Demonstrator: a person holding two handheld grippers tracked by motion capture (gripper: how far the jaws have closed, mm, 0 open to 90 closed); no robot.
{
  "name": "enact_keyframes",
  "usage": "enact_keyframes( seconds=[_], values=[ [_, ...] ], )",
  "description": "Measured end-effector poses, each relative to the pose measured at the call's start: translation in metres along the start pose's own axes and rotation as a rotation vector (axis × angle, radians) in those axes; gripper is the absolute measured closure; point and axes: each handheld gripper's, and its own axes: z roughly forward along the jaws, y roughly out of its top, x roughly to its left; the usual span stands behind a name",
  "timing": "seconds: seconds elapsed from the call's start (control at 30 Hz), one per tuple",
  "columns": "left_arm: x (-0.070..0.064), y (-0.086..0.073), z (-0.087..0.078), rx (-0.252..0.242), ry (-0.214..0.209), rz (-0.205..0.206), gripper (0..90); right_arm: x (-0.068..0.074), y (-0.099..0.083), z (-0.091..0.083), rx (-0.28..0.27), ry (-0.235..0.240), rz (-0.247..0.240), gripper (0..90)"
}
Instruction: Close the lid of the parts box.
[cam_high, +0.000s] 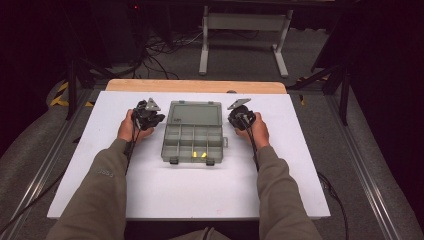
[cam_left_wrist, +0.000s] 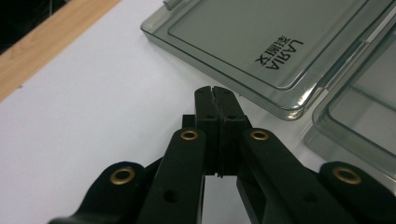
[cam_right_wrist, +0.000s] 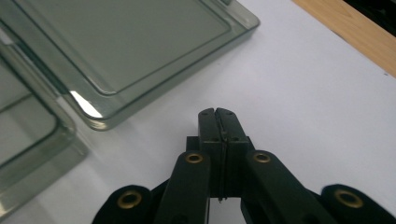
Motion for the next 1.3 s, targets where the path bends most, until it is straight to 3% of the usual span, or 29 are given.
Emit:
enact_keyframes(
  seconds=[0.17,0.2,0.57,0.87,1.3],
  values=[
    [-0.005,0.001,0.008,0.04,-0.008,0.025,89.8,0.007,0.004,0.004,0.017,0.025,-0.051,90.0],
    [-0.005,0.001,0.009,0.039,-0.008,0.025,89.8,0.008,0.005,0.005,0.012,0.039,-0.051,90.0],
    [-0.005,0.0,0.012,0.021,-0.011,0.009,89.9,0.013,0.018,0.014,0.044,0.026,-0.104,90.0],
    [-0.002,0.001,0.016,-0.005,-0.006,-0.018,89.6,0.008,0.02,0.02,0.007,0.037,-0.064,90.0],
    [-0.002,0.008,0.024,-0.03,0.048,-0.07,89.7,0.006,0.02,0.024,-0.037,0.018,-0.038,90.0]
  ],
)
